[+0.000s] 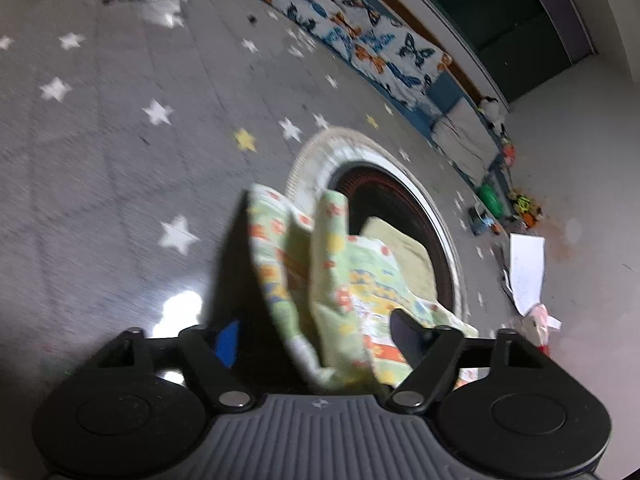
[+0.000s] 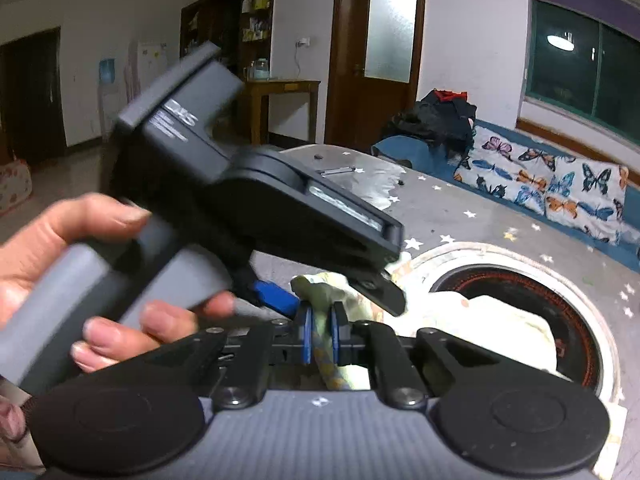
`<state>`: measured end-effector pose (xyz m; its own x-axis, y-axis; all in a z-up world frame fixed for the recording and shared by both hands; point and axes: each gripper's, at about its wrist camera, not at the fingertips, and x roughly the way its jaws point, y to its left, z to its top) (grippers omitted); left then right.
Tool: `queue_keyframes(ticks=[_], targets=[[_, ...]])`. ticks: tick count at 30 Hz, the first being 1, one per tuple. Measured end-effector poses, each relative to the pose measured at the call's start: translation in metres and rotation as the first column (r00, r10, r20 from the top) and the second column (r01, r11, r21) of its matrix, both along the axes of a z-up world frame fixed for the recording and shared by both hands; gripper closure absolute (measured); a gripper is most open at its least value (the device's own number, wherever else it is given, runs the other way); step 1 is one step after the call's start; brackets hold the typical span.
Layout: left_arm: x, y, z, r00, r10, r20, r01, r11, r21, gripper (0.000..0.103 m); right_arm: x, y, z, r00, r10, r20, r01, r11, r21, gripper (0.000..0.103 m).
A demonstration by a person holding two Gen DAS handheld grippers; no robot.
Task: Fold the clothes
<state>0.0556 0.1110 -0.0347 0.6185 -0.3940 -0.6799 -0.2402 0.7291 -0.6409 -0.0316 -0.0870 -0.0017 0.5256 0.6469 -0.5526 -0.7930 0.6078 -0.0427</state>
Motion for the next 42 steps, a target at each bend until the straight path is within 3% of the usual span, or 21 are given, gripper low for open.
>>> queue_keyframes(ticks=[4, 10, 18, 26, 33, 36, 38, 42], targets=[[0.003, -0.006, -0.005, 1.000, -0.017, -0.012, 0.017, 1.000, 0.000, 0.071, -0.001, -0.006, 0.001, 1.000, 0.010, -0.009, -0.010, 1.000, 0.010, 0.095], [0.001, -0.010, -0.008, 0.999, -0.028, -0.015, 0.028, 0.999, 0.035, 0.085, 0.001, -0.012, 0.000, 0.999, 0.018, -0.045, -0.017, 0.999, 0.027, 0.089], [0.001, -0.012, -0.007, 0.999, -0.043, -0.008, 0.044, 0.996, 0.076, 0.087, 0.037, -0.082, -0.010, 0.971, -0.227, -0.079, 0.231, 0.972, 0.045, 0.068], [0.004, -0.020, -0.002, 0.997, -0.072, 0.007, 0.070, 0.986, 0.151, 0.087, 0.073, -0.152, -0.020, 0.881, -0.458, -0.116, 0.466, 0.883, 0.054, 0.056], [0.008, -0.025, 0.000, 0.996, -0.087, 0.009, 0.084, 0.977, 0.197, 0.087, 0.100, -0.208, -0.043, 0.762, -0.624, -0.172, 0.635, 0.772, 0.014, 0.055], [0.009, -0.029, 0.002, 0.995, -0.099, 0.012, 0.094, 0.969, 0.227, 0.087, 0.104, -0.222, -0.050, 0.738, -0.632, -0.236, 0.657, 0.753, 0.039, 0.055], [0.010, -0.032, 0.004, 0.994, -0.109, 0.015, 0.101, 0.962, 0.253, 0.087, 0.105, -0.220, -0.051, 0.744, -0.628, -0.229, 0.652, 0.757, 0.043, 0.055], [0.011, -0.040, 0.008, 0.991, -0.129, 0.023, 0.116, 0.948, 0.298, 0.087, 0.104, -0.207, -0.052, 0.764, -0.600, -0.238, 0.627, 0.778, 0.051, 0.074]])
